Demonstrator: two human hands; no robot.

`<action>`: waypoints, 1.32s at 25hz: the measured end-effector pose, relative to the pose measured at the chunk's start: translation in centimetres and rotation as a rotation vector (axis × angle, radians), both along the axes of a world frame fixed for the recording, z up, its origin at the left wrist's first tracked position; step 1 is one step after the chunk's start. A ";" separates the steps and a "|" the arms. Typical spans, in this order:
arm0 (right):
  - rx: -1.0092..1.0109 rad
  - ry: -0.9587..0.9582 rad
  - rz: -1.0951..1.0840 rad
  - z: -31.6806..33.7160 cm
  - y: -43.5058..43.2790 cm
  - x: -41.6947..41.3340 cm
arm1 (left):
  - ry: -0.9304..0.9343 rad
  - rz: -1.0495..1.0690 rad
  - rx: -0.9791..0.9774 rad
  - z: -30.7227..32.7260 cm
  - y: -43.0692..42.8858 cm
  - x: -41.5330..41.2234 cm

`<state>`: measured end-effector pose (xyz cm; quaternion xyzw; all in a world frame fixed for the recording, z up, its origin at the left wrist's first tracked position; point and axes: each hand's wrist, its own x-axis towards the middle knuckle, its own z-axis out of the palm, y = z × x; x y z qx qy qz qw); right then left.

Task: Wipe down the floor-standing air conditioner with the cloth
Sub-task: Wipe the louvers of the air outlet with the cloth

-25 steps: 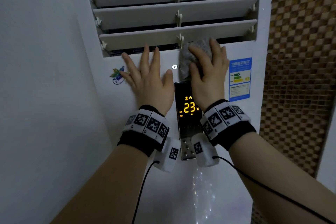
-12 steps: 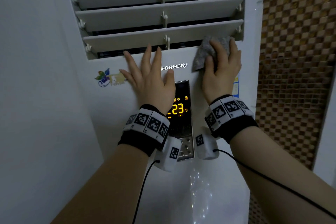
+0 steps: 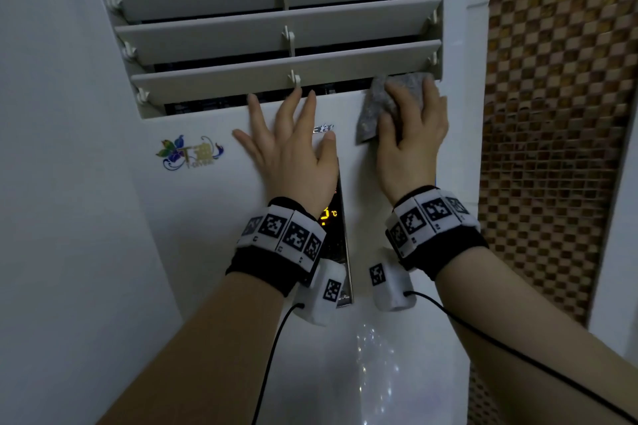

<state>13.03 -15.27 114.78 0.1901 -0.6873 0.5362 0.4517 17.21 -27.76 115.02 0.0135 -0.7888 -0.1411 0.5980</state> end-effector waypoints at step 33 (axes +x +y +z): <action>0.023 0.059 -0.040 4.2 6.1 -4.0 | -0.134 0.366 -0.247 7.5 5.3 -4.3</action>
